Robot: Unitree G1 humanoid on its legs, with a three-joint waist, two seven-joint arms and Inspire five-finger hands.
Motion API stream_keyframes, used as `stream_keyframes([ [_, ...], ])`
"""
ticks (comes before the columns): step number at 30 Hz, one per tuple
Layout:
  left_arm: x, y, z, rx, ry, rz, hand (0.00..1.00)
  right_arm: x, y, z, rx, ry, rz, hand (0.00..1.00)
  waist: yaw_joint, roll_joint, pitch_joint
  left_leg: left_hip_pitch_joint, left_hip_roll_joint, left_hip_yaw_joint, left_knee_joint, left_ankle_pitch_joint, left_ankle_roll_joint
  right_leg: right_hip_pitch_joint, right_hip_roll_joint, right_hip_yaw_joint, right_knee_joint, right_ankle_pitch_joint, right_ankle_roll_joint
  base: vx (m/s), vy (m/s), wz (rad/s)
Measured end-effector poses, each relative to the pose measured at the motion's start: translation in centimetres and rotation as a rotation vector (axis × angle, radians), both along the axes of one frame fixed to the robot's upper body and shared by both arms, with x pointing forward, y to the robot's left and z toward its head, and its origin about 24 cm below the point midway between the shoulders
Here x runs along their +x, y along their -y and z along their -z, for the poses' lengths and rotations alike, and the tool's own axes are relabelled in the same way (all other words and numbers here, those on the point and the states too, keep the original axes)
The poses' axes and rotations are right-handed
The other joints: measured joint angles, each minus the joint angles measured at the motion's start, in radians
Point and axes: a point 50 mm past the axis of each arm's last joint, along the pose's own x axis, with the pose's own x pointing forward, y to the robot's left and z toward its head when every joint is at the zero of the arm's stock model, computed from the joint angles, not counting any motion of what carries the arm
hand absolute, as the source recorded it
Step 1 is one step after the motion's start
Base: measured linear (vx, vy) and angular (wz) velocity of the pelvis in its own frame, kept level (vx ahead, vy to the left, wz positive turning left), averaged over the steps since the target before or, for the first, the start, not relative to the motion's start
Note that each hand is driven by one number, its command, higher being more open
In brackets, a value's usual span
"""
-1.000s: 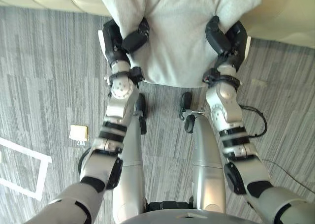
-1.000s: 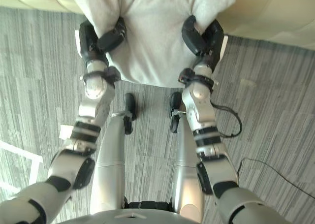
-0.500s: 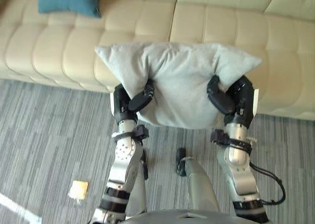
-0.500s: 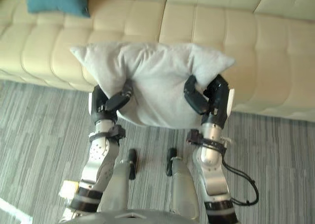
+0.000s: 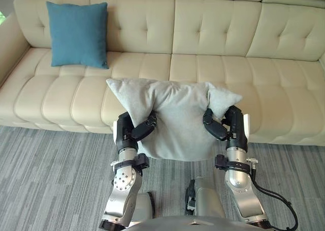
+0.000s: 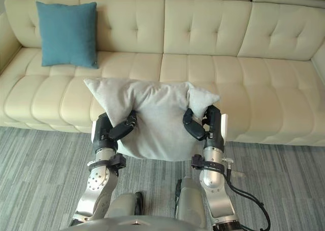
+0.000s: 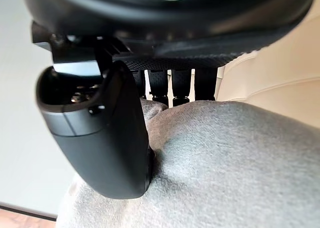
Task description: Pick up cushions and gather them together orderly.
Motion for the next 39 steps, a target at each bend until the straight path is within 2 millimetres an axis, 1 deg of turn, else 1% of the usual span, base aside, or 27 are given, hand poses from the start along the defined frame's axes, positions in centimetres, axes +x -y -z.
stream_keyframes([
  [1,0.0,-0.1,0.2,0.004,-0.008,0.0,0.0,0.0,0.1,0.1,-0.003,-0.005,-0.001,0.0,-0.006,-0.002,-0.001,0.013,-0.004,-0.002,-0.017,0.003,-0.006,0.009,0.01,0.0,-0.085,0.03,0.016,0.31,-0.119,0.26],
  [2,-0.1,0.0,1.0,0.012,-0.041,0.005,0.0,0.0,0.2,0.4,-0.011,-0.024,-0.004,0.0,-0.032,0.004,-0.003,0.049,-0.015,-0.031,-0.043,0.007,-0.032,0.061,0.025,0.002,-0.2,0.17,-0.045,0.38,-0.077,0.18],
  [3,-0.3,0.7,1.9,0.003,-0.091,0.023,0.0,-0.1,0.8,0.8,-0.03,-0.049,0.006,0.0,-0.028,0.05,-0.024,0.071,0.005,-0.096,-0.066,0.01,-0.054,0.084,0.062,-0.011,-0.213,0.162,-0.072,0.41,-0.058,0.09],
  [4,-0.4,0.7,2.0,0.002,-0.096,0.026,0.0,-0.1,0.9,0.8,-0.033,-0.051,0.007,0.0,-0.024,0.053,-0.025,0.077,0.01,-0.111,-0.071,0.016,-0.067,0.083,0.066,-0.01,-0.205,0.154,-0.08,0.5,-0.092,-0.06],
  [5,-0.5,1.0,2.4,-0.004,-0.116,0.042,0.0,-0.2,1.1,0.8,-0.035,-0.06,0.016,0.0,-0.037,0.055,-0.029,0.085,0.015,-0.155,-0.052,0.043,-0.111,0.105,0.066,-0.027,-0.192,0.116,-0.085,0.47,-0.135,0.14],
  [6,-0.5,1.1,2.5,-0.008,-0.117,0.047,0.0,-0.3,1.2,0.9,-0.035,-0.063,0.021,0.0,-0.043,0.056,-0.029,0.077,0.016,-0.16,-0.023,0.047,-0.121,0.12,0.066,-0.037,-0.199,0.108,-0.088,0.45,-0.155,0.47],
  [8,-0.6,1.8,2.5,-0.03,-0.117,0.074,0.0,-1.3,1.8,0.5,-0.031,-0.063,0.046,0.0,-0.046,0.059,-0.031,-0.025,0.028,-0.137,0.246,0.09,-0.195,0.206,0.066,-0.079,-0.249,0.092,-0.096,0.25,-0.096,0.54],
  [9,-0.7,2.0,2.6,-0.045,-0.123,0.073,0.0,-2.0,2.0,-0.1,-0.028,-0.047,0.046,0.0,-0.035,0.065,-0.034,-0.108,0.065,-0.084,0.451,0.141,-0.209,0.265,0.07,-0.092,-0.284,0.084,-0.105,0.26,-0.084,0.29],
  [10,-0.8,2.0,2.7,-0.05,-0.126,0.075,0.0,-2.2,2.0,-0.3,-0.026,-0.04,0.046,0.0,-0.025,0.069,-0.037,-0.137,0.085,-0.056,0.518,0.137,-0.2,0.288,0.074,-0.092,-0.297,0.082,-0.107,0.28,-0.075,0.14],
  [11,-1.2,2.0,2.8,-0.059,-0.13,0.077,0.0,-2.5,1.8,-1.0,-0.019,-0.013,0.041,0.0,-0.012,0.075,-0.042,-0.19,0.126,0.0,0.629,0.123,-0.163,0.34,0.078,-0.092,-0.329,0.077,-0.111,0.23,-0.044,0.01],
  [12,-1.5,1.9,2.7,-0.064,-0.128,0.075,0.0,-2.5,1.6,-1.7,-0.015,0.018,0.033,0.0,-0.005,0.083,-0.048,-0.224,0.155,0.03,0.654,0.103,-0.124,0.372,0.077,-0.092,-0.348,0.072,-0.11,0.2,-0.008,-0.04],
  [13,-1.6,2.0,2.7,-0.069,-0.127,0.078,0.0,-2.5,1.6,-2.2,-0.014,0.038,0.031,0.0,0.009,0.09,-0.058,-0.245,0.17,0.047,0.625,0.086,-0.095,0.385,0.074,-0.087,-0.354,0.068,-0.105,0.14,0.031,-0.07],
  [14,-1.6,2.0,2.7,-0.072,-0.127,0.078,0.0,-2.5,1.5,-2.3,-0.014,0.044,0.03,0.0,0.015,0.092,-0.063,-0.253,0.174,0.053,0.596,0.078,-0.082,0.388,0.071,-0.084,-0.354,0.064,-0.103,0.13,0.094,-0.08],
  [15,-1.6,2.1,2.7,-0.077,-0.126,0.079,0.0,-2.5,1.5,-2.5,-0.012,0.052,0.031,0.0,0.025,0.093,-0.065,-0.247,0.175,0.063,0.478,0.066,-0.06,0.404,0.057,-0.081,-0.352,0.053,-0.096,0.1,0.104,0.0],
  [18,-2.1,2.2,2.4,-0.089,-0.119,0.076,0.0,-2.6,1.6,-2.3,-0.011,0.046,0.035,0.0,0.031,0.096,-0.073,-0.2,0.154,0.052,0.18,0.083,-0.058,0.411,0.033,-0.075,-0.328,0.026,-0.058,0.15,0.197,-0.01],
  [19,-2.3,2.3,2.5,-0.092,-0.123,0.079,0.0,-2.8,1.7,-2.2,-0.013,0.036,0.04,0.0,0.035,0.115,-0.085,-0.162,0.148,0.042,0.045,0.165,-0.055,0.409,0.036,-0.068,-0.306,0.005,-0.03,0.16,0.274,-0.17],
  [20,-2.6,2.4,2.7,-0.097,-0.135,0.076,0.0,-2.9,1.8,-2.0,-0.019,0.028,0.041,0.0,0.039,0.139,-0.101,-0.139,0.153,0.017,-0.015,0.246,-0.078,0.404,0.05,-0.056,-0.287,-0.012,-0.011,0.16,0.292,-0.31],
  [21,-2.9,1.8,3.1,-0.07,-0.157,0.079,0.0,-3.0,1.4,-1.1,0.017,-0.012,0.054,0.0,0.041,0.098,-0.112,-0.115,0.128,0.034,-0.019,0.233,-0.094,0.396,0.021,-0.027,-0.263,-0.028,0.008,0.16,0.283,-0.3],
  [24,-3.1,1.4,3.3,-0.047,-0.165,0.082,0.0,-3.0,0.8,-0.7,0.052,-0.03,0.057,0.0,0.044,0.05,-0.126,-0.086,0.081,0.092,-0.027,0.214,-0.064,0.396,-0.034,0.021,-0.265,-0.032,0.042,0.13,0.241,-0.3],
  [26,-3.1,1.3,3.3,-0.046,-0.166,0.082,0.0,-3.0,0.7,-0.7,0.055,-0.029,0.057,0.0,0.046,0.046,-0.125,-0.062,0.067,0.122,-0.025,0.198,-0.052,0.393,-0.052,0.052,-0.248,-0.037,0.053,0.07,0.196,-0.52],
  [27,-3.1,1.3,3.3,-0.045,-0.164,0.082,0.0,-2.7,0.6,-0.6,0.058,-0.03,0.056,0.0,0.046,0.043,-0.122,-0.042,0.056,0.159,-0.019,0.174,-0.043,0.365,-0.069,0.091,-0.181,-0.047,0.068,0.02,0.161,-0.72],
  [29,-3.0,1.3,3.3,-0.044,-0.164,0.082,0.0,-2.3,0.6,-0.2,0.054,-0.04,0.052,0.0,0.043,0.041,-0.118,-0.03,0.052,0.183,-0.016,0.164,-0.036,0.309,-0.075,0.125,-0.076,-0.049,0.071,-0.03,0.102,-0.48],
  [31,-2.8,1.1,3.2,-0.03,-0.157,0.089,0.0,-1.6,0.7,0.7,0.047,-0.076,0.058,0.0,0.013,0.014,-0.102,-0.016,0.037,0.191,-0.003,0.161,-0.029,0.235,-0.091,0.149,0.073,-0.049,0.071,-0.05,0.05,-0.14],
  [34,-2.7,1.1,3.0,-0.027,-0.151,0.088,0.0,-1.3,0.8,1.1,0.041,-0.091,0.056,0.0,0.01,0.01,-0.1,-0.052,0.039,0.181,0.015,0.162,-0.028,0.249,-0.078,0.172,0.004,-0.077,0.06,-0.03,-0.036,0.04],
  [36,-2.4,1.2,2.9,-0.026,-0.141,0.093,0.0,-1.1,1.0,0.9,0.033,-0.081,0.059,0.0,0.007,0.014,-0.098,-0.1,0.022,0.141,0.043,0.164,-0.032,0.267,-0.081,0.17,-0.074,-0.105,0.075,-0.05,-0.067,0.31],
  [37,-2.1,1.5,3.0,-0.031,-0.149,0.097,0.0,-0.8,1.3,1.0,0.017,-0.086,0.059,0.0,0.008,0.031,-0.085,-0.11,0.02,0.101,0.041,0.174,-0.041,0.276,-0.075,0.15,-0.09,-0.1,0.087,-0.07,-0.089,0.4],
  [39,-2.2,1.5,3.1,-0.033,-0.159,0.099,0.0,-0.8,1.5,1.2,0.005,-0.101,0.055,0.0,0.013,0.04,-0.088,-0.104,0.02,0.079,0.015,0.19,-0.047,0.288,-0.069,0.132,-0.106,-0.095,0.08,-0.04,-0.098,0.27],
])
